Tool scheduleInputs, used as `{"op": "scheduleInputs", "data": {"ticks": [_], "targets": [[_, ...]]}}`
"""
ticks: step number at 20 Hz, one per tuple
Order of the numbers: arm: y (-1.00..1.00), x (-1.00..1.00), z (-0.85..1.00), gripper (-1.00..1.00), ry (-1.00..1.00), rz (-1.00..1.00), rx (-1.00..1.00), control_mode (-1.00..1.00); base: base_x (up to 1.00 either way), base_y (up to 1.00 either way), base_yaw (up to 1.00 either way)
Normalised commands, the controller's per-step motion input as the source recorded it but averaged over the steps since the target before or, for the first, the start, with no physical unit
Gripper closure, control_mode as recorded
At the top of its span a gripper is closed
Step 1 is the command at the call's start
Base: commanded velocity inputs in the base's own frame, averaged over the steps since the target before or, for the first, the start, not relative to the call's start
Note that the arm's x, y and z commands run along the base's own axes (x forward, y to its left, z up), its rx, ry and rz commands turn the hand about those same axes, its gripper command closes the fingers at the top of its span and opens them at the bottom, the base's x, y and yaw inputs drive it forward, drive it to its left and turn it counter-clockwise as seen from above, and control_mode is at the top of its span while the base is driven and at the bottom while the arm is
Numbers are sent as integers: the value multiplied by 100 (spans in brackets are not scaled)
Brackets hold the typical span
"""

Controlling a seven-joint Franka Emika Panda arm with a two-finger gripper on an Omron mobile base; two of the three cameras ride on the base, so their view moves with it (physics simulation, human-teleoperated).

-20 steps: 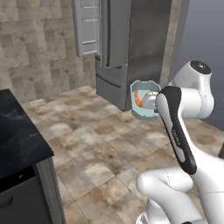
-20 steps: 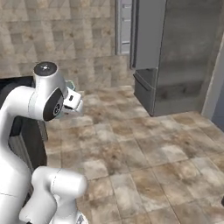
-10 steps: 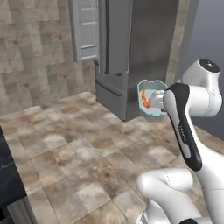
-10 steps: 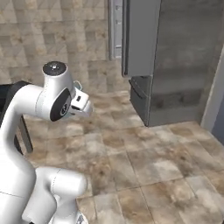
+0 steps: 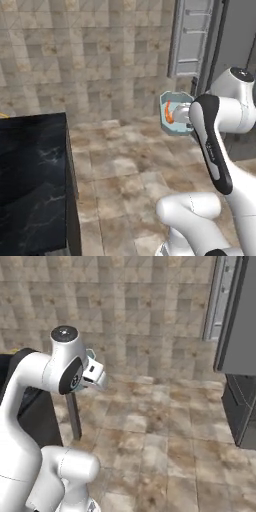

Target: Place the tupperware on the second highest shelf of the fridge. Make space for the tupperware among the existing items by rearranging them on the shelves if needed. Close the fridge door when finished.

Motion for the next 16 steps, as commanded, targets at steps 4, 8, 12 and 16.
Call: {"op": "scheduleInputs", "data": {"ticks": [4,8,12,16], "targets": [[0,0,0,100,0,0,0,100,100,-28,48],[0,0,0,100,0,0,0,100,100,-29,36],[0,0,0,100,0,0,0,100,100,-26,15],[0,0,0,100,0,0,0,100,100,-28,-6]]}}
